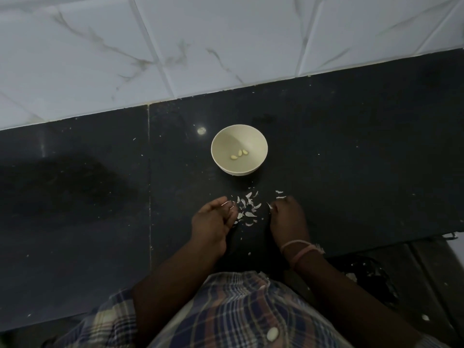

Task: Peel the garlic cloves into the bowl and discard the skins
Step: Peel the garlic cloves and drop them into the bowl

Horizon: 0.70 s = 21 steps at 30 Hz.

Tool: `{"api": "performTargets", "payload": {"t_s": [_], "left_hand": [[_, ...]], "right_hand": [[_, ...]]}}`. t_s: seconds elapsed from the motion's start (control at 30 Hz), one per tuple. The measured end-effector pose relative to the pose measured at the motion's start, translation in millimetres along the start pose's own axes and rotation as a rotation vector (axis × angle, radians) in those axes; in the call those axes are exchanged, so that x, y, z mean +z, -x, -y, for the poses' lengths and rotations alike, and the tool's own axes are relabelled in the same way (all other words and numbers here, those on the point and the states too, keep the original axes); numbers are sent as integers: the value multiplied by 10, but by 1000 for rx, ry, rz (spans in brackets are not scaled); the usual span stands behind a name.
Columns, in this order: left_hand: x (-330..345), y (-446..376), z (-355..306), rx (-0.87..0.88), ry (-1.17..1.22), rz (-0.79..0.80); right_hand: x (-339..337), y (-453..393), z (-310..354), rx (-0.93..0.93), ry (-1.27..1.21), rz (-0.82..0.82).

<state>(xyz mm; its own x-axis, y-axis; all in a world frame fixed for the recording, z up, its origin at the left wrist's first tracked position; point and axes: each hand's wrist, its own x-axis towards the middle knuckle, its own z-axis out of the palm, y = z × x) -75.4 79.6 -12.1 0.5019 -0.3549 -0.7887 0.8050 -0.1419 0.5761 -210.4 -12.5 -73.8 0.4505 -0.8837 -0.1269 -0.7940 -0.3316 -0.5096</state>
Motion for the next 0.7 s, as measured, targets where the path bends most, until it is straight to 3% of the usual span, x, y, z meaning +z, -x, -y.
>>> {"api": "performTargets", "payload": {"t_s": [0.17,0.3,0.5,0.7], "left_hand": [[30,58,15,38,-264,111],[24,122,28,-34,-256,221],[-27,132,-17,-16,-206,235],[-129,141,-88,52,-178,228]], "right_hand": [[-213,70,171,-128,-242,-15],[-346,144,378,-217,-383,57],[-377,72,499,-93,-670,196],[-310,103,639,-6,-856,191]]}}
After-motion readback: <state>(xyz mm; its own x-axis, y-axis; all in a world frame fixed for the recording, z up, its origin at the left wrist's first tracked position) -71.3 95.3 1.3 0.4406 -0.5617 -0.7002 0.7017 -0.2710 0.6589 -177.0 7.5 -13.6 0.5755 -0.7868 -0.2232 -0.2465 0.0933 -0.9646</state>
